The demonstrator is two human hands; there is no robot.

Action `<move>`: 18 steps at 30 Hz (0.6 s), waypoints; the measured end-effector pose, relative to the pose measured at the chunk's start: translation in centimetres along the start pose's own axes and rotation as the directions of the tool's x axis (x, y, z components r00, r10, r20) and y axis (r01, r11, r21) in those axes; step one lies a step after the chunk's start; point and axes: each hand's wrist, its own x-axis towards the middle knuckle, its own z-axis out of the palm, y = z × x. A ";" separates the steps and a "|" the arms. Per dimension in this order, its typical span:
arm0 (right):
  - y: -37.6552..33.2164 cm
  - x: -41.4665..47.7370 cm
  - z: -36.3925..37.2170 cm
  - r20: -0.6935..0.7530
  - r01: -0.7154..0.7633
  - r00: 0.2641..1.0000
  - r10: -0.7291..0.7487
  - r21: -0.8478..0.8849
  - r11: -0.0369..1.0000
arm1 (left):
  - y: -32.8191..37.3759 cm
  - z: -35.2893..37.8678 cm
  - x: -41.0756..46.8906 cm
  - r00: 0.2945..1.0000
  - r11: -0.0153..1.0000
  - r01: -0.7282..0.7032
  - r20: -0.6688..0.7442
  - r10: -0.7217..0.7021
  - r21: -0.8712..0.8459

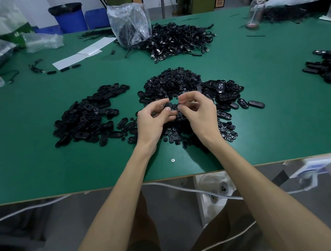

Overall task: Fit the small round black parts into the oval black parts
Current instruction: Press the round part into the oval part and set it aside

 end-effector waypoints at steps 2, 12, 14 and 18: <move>-0.1 0.0 0.0 0.020 -0.012 1.000 0.011 0.038 0.999 | 0.0 0.0 0.0 1.000 0.999 0.021 -0.002 -0.021 -0.024; 0.2 0.1 -0.2 0.023 0.004 1.000 -0.008 0.160 0.987 | 0.4 -0.3 -0.3 1.000 0.999 0.025 -0.007 -0.026 -0.044; 0.3 0.0 -0.1 0.036 -0.014 0.999 0.007 0.188 0.982 | 0.3 -0.3 -0.3 1.000 0.999 0.021 0.008 -0.021 -0.036; 0.3 0.0 -0.1 0.050 -0.046 0.998 0.033 0.274 0.961 | 0.1 -0.4 -0.2 1.000 0.998 0.004 -0.002 -0.004 -0.055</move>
